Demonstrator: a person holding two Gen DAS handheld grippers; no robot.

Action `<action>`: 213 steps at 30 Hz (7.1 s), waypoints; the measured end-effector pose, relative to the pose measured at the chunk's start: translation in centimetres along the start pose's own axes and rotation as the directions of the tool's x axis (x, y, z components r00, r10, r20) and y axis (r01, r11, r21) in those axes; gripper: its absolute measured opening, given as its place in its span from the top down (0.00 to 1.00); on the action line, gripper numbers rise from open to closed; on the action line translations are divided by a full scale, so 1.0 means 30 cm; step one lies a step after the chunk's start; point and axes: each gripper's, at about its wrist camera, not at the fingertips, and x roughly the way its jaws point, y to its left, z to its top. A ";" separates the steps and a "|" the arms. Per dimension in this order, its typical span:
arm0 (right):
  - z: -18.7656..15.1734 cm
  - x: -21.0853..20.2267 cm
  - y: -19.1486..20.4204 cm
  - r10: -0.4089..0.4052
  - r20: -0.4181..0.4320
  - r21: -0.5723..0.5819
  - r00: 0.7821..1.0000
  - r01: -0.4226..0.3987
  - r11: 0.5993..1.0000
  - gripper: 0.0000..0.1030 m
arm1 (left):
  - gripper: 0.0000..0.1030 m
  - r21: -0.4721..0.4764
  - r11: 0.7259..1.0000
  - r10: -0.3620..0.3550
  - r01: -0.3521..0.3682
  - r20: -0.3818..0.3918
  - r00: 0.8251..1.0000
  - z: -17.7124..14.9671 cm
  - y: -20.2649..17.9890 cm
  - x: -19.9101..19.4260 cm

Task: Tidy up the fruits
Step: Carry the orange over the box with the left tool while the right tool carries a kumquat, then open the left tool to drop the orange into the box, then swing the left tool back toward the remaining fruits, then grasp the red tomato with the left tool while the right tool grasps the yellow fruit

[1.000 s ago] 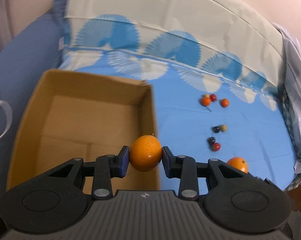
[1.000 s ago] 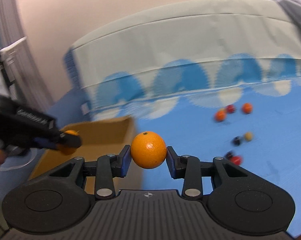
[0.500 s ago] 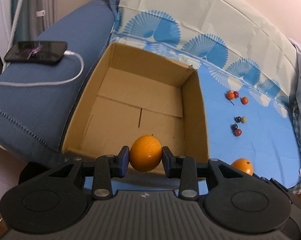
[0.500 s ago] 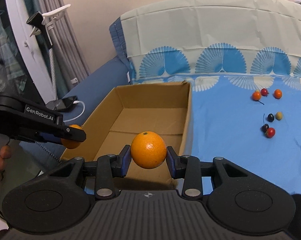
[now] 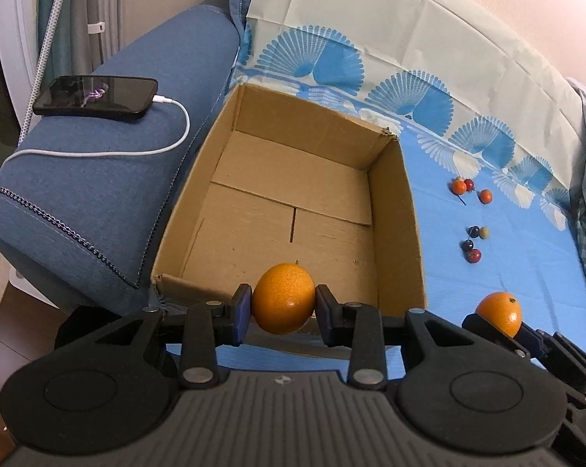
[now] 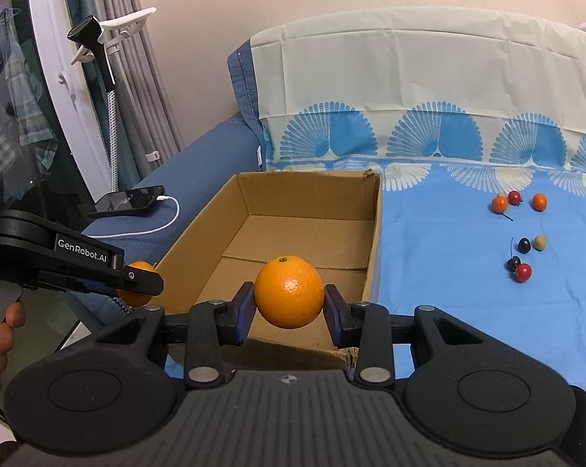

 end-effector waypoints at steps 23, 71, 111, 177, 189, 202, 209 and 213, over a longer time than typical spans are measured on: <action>0.032 0.113 -0.015 -0.014 -0.037 0.002 0.999 0.014 1.000 0.62 | 0.62 0.089 0.993 0.076 -0.077 0.020 0.997 0.073 -0.005 0.082; -0.003 0.586 -0.041 -0.032 -0.257 -0.074 0.966 0.013 0.997 0.57 | 0.13 0.129 0.985 0.135 -0.111 -0.193 0.972 0.130 0.040 0.599; -0.027 -0.115 0.050 -0.032 0.026 -0.038 0.999 0.033 0.999 0.01 | 0.00 0.169 0.966 0.176 -0.195 0.122 0.977 -0.191 -0.115 -0.068; -0.094 -0.050 -0.973 -0.568 0.000 0.335 0.823 0.535 0.775 0.01 | 0.00 0.363 0.922 -0.097 0.135 -0.123 0.988 0.036 -0.970 0.635; -0.117 0.281 -1.429 -0.579 -0.148 0.321 0.802 0.593 0.739 0.01 | 0.00 0.305 0.942 -0.049 0.137 -0.280 0.959 0.051 -1.317 1.213; -0.080 0.678 -1.503 -0.421 -0.119 0.130 0.899 0.435 0.891 0.01 | 0.00 0.365 0.928 -0.004 0.074 -0.189 0.982 0.069 -1.214 1.282; -0.021 0.833 -1.432 -0.366 -0.050 -0.045 0.929 0.364 0.930 0.01 | 0.09 0.381 0.921 -0.027 0.086 -0.156 0.987 0.076 -1.167 1.258; 0.010 0.890 -1.412 -0.338 -0.041 -0.107 0.940 0.332 0.937 0.10 | 0.35 0.411 0.905 -0.057 0.106 -0.129 0.990 0.075 -1.162 1.235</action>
